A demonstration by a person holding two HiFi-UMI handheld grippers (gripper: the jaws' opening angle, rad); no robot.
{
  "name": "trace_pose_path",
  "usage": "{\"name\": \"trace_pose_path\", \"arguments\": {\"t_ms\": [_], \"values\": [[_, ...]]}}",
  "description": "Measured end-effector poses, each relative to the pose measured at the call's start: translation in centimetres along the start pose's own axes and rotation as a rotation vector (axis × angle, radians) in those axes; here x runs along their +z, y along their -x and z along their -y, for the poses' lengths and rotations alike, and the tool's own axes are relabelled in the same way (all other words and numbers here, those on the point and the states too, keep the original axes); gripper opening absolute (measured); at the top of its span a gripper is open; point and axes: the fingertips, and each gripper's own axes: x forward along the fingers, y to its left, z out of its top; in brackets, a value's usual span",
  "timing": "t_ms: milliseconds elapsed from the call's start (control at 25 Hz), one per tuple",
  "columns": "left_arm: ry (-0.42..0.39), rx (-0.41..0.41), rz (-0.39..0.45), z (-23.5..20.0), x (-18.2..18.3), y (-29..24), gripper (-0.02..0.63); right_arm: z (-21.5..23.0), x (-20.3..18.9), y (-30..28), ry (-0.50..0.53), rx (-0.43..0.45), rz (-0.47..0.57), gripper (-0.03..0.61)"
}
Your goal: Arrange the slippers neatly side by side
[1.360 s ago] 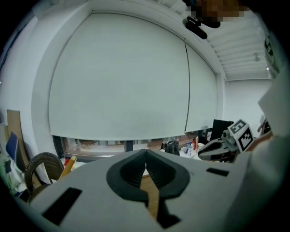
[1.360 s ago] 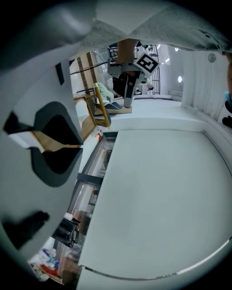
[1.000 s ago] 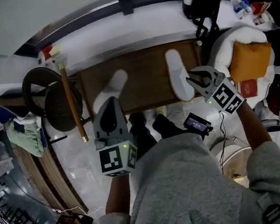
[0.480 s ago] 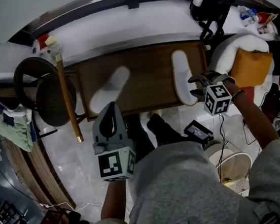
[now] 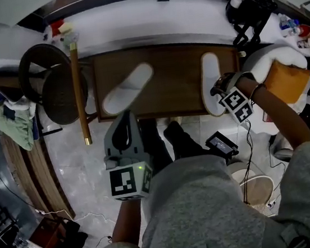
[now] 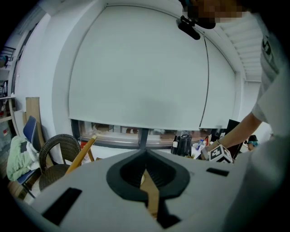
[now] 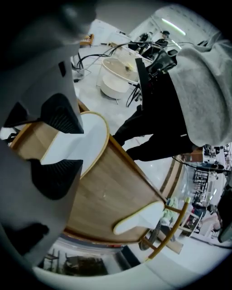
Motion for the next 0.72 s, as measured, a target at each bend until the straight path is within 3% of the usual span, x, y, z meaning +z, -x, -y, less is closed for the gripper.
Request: {"name": "trace_pose_path", "arguments": {"t_ms": [400, 480, 560, 720], "values": [[0.000, 0.030, -0.010, 0.2, -0.6, 1.0, 0.015, -1.9, -2.1, -3.0, 0.307, 0.272, -0.168, 0.167], [0.000, 0.037, -0.009, 0.2, -0.6, 1.2, 0.015, -1.8, -2.0, -3.5, 0.342, 0.280, -0.177, 0.098], [-0.001, 0.039, -0.008, 0.3, -0.6, 1.3, 0.015, -1.6, -1.5, -3.4, 0.313, 0.281, -0.155, 0.043], [-0.004, 0.037, -0.010, 0.1, -0.7, 1.2, 0.015, -0.8, -0.1, -2.4, 0.181, 0.263, -0.077, 0.035]]}}
